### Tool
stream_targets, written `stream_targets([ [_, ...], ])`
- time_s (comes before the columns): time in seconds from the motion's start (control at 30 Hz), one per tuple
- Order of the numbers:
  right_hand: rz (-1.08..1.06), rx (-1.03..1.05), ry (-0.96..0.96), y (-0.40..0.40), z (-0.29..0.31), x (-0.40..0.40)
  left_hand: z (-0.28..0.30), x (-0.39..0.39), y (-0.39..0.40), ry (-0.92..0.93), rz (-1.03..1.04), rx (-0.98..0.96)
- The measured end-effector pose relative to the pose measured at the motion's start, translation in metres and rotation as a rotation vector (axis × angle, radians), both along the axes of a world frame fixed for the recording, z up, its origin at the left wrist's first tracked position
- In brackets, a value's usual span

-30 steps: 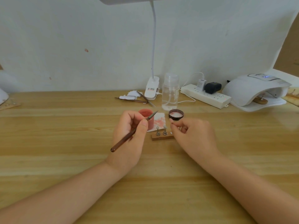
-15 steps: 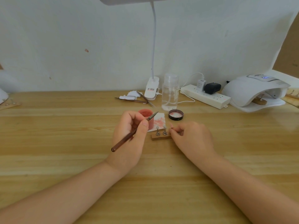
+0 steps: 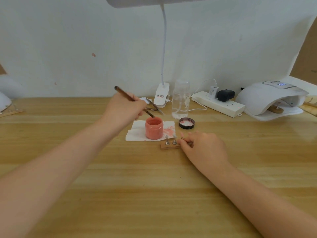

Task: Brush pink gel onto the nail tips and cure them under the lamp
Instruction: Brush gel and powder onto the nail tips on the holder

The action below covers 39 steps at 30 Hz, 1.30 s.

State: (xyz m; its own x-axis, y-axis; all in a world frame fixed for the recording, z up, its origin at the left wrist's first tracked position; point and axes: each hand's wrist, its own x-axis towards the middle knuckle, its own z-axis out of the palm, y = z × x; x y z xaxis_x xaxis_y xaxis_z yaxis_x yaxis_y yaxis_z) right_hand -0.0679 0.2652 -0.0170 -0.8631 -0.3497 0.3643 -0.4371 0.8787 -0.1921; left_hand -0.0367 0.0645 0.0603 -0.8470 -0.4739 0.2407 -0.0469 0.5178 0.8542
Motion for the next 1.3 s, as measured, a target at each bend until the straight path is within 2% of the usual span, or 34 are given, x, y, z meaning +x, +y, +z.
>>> stream_targets([
  [0.17, 0.022, -0.024, 0.007, 0.0, 0.001, 0.002, 0.011, -0.023, -0.001, -0.18, -0.029, -0.085],
  [0.37, 0.015, 0.034, 0.034, -0.001, 0.005, 0.007, 0.007, -0.033, 0.0, -0.315, -0.07, -0.073],
  [0.53, 0.044, 0.043, 0.091, -0.002, 0.005, 0.01, 0.006, -0.031, -0.004, -0.326, -0.08, 0.0],
  [0.73, 0.072, -0.004, 0.124, -0.002, 0.007, 0.014, 0.015, -0.022, -0.017, -0.293, -0.075, 0.198],
  [1.1, 0.163, -0.454, 0.198, 0.001, 0.007, 0.018, 0.007, -0.004, -0.039, -0.32, -0.069, 0.62],
  [1.17, 0.181, -0.626, 0.083, 0.0, 0.007, 0.019, 0.004, -0.001, -0.044, -0.316, -0.059, 0.658],
  [1.3, 0.266, -1.108, -0.37, -0.003, 0.013, 0.022, -0.002, 0.004, -0.049, -0.299, -0.049, 0.652],
])
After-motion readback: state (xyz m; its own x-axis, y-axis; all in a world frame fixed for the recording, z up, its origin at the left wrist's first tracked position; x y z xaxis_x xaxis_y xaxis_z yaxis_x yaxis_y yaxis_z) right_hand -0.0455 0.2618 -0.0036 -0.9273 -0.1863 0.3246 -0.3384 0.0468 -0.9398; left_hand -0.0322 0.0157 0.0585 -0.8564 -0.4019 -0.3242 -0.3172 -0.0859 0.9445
